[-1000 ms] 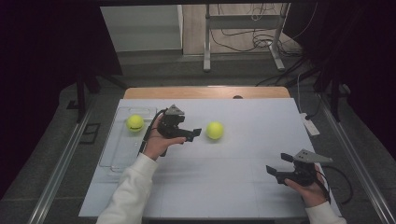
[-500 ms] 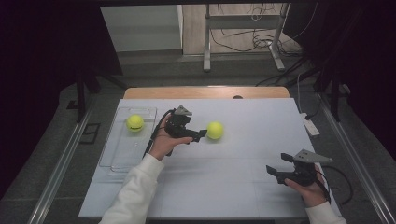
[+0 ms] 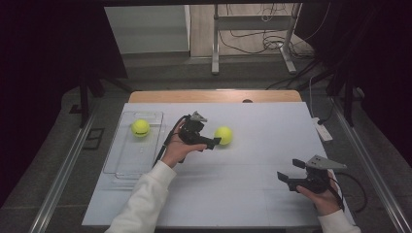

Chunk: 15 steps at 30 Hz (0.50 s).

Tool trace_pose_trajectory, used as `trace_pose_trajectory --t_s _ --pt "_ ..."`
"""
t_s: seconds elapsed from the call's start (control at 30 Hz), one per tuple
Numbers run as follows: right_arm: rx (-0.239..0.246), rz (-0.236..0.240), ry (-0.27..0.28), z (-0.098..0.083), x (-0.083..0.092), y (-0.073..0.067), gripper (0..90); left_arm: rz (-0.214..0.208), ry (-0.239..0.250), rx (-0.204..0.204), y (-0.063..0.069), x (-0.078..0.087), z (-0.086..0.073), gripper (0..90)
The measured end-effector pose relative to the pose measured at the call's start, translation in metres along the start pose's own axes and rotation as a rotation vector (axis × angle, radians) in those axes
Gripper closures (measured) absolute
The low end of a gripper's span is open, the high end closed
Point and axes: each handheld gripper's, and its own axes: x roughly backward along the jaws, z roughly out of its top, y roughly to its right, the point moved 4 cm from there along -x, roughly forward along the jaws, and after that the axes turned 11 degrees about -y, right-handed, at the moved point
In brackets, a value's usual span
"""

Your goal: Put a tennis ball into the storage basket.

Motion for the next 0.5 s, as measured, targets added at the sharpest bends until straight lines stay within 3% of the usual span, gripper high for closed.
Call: trace_pose_trajectory --t_s 0.5 --pt "-0.002 0.002 0.001 0.000 0.001 0.000 15.2 0.001 -0.048 0.006 -0.004 -0.022 0.002 9.0"
